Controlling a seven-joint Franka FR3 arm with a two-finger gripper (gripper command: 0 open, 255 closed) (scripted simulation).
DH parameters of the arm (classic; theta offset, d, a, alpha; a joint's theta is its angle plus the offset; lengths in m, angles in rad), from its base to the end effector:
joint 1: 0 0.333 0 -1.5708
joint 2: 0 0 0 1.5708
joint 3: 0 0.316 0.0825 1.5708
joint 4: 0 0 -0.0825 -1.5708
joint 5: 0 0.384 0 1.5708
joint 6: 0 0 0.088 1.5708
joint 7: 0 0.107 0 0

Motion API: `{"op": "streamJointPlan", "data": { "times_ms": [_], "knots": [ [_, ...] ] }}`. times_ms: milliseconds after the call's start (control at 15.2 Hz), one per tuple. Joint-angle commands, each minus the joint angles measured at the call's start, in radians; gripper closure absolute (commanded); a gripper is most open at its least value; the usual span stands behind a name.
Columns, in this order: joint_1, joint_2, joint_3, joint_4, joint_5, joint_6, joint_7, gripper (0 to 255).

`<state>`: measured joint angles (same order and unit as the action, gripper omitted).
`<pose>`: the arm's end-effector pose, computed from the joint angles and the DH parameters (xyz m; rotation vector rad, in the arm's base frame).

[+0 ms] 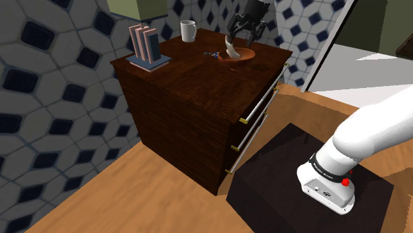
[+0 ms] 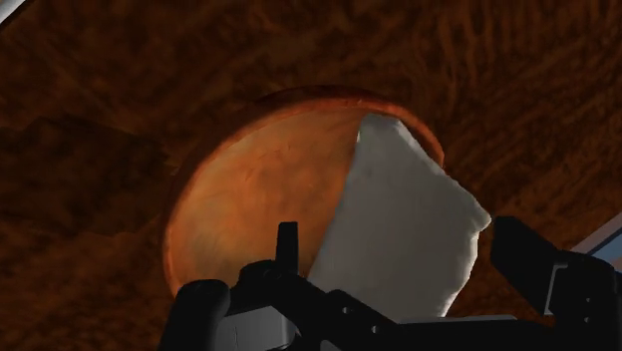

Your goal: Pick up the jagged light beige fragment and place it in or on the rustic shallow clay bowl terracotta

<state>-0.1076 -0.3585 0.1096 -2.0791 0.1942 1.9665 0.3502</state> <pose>0.4706 0.0204 0.5994 -2.8764 0.5881 -0.3173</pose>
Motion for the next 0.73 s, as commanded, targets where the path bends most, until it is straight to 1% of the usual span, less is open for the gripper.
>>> {"op": "streamJointPlan", "data": {
  "times_ms": [0, 66, 330, 660],
  "knots": [
    [0.000, 0.000, 0.000, 0.000, 0.000, 0.000, 0.000, 0],
    [0.000, 0.000, 0.000, 0.000, 0.000, 0.000, 0.000, 0],
    [-0.006, -0.019, -0.016, 0.105, -0.007, -0.126, 0.003, 0],
    [-0.006, -0.019, -0.016, 0.105, -0.007, -0.126, 0.003, 0]
  ]
}}
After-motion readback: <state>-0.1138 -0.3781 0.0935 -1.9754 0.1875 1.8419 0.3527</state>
